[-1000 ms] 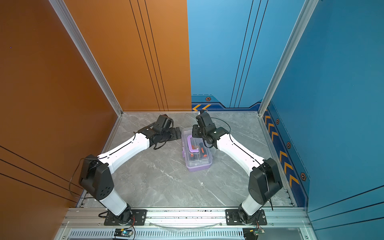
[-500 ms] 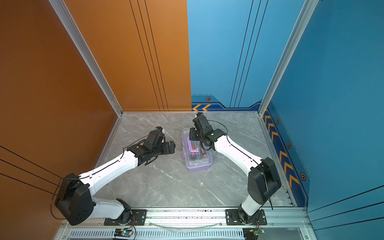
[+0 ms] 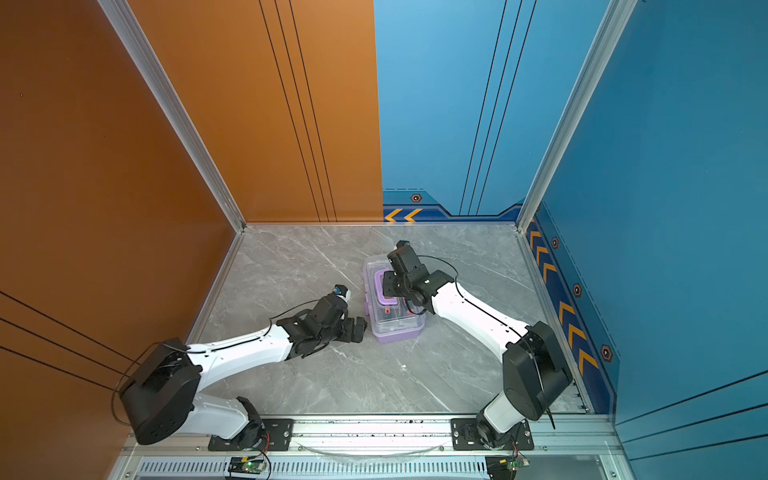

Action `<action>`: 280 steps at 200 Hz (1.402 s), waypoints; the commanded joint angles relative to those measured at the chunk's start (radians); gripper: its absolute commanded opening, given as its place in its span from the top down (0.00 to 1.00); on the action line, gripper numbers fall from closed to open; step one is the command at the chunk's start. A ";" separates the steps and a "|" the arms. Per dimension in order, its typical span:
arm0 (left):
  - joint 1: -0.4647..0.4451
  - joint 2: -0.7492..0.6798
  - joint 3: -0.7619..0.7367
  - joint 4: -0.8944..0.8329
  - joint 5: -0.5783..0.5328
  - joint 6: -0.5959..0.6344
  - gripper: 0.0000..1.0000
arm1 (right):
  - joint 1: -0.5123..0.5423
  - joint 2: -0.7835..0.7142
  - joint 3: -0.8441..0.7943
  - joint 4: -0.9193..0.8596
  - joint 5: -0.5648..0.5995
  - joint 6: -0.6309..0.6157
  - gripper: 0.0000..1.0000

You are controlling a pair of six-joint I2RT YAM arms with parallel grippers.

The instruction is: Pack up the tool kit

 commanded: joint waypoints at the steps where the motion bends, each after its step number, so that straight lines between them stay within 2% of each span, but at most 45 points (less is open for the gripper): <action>1: -0.031 0.058 -0.024 0.143 -0.092 0.036 0.04 | 0.001 -0.027 -0.027 0.020 -0.007 0.020 0.65; 72: -0.046 0.231 -0.026 0.343 -0.233 0.087 0.10 | -0.001 -0.029 -0.040 0.037 -0.010 0.024 0.66; 157: -0.045 0.357 -0.078 0.678 -0.265 0.180 0.11 | 0.001 -0.018 -0.033 0.040 -0.016 0.027 0.67; 209: 0.014 0.389 -0.064 0.726 -0.225 0.196 0.13 | -0.001 -0.016 -0.032 0.037 -0.016 0.029 0.68; 280: 0.047 0.303 -0.093 0.724 -0.205 0.216 0.13 | 0.001 -0.011 -0.019 0.029 -0.018 0.027 0.69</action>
